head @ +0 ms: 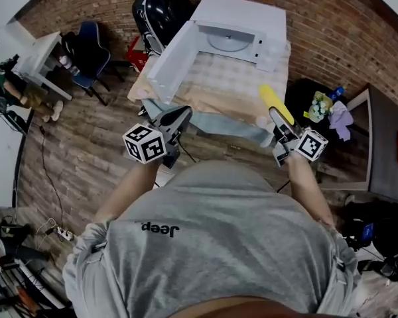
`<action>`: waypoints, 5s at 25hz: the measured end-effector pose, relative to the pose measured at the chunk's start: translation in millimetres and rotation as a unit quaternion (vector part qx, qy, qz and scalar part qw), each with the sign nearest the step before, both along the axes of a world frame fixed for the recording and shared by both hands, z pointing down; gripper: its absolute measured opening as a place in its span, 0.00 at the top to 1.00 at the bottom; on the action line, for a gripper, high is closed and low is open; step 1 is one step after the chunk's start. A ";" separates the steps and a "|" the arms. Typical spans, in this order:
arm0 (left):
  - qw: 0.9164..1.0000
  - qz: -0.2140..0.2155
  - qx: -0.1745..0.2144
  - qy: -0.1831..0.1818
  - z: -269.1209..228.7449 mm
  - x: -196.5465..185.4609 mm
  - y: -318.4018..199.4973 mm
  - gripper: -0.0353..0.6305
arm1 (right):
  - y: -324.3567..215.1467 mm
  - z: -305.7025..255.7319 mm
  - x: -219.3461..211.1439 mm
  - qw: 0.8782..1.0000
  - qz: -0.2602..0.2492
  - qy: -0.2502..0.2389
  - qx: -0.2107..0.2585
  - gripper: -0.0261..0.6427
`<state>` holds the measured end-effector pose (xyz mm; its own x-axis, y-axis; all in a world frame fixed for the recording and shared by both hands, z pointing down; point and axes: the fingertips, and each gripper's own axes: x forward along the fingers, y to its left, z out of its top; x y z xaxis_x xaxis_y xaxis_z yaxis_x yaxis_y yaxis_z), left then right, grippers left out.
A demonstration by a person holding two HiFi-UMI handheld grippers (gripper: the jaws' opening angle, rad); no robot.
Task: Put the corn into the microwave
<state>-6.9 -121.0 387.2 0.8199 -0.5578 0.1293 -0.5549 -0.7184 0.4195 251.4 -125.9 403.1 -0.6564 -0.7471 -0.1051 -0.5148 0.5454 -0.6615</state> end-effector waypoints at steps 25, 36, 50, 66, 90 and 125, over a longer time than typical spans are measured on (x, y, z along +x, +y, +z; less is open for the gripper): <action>0.993 0.113 0.003 0.026 37.5 97.2 -187.8 0.91 | -172.2 48.6 21.1 0.998 0.046 0.038 0.006 0.57; 0.993 0.104 0.039 -0.036 102.7 85.5 -218.8 0.91 | -241.2 119.2 -53.3 0.989 0.021 0.135 -0.056 0.57; 0.997 0.013 0.048 -0.059 183.3 90.9 -279.0 0.91 | -346.5 179.2 -67.5 0.967 0.041 0.252 -0.017 0.57; 0.997 -0.001 0.065 -0.051 191.1 95.1 -321.8 0.91 | -454.6 201.8 -70.8 0.921 0.110 0.374 -0.016 0.57; 0.996 -0.011 0.061 -0.062 202.3 80.4 -339.5 0.91 | -519.1 234.0 -51.9 0.872 0.127 0.469 -0.055 0.57; 0.996 -0.015 0.060 -0.064 201.0 74.6 -336.0 0.91 | -526.9 246.0 -44.0 0.827 0.143 0.536 -0.088 0.53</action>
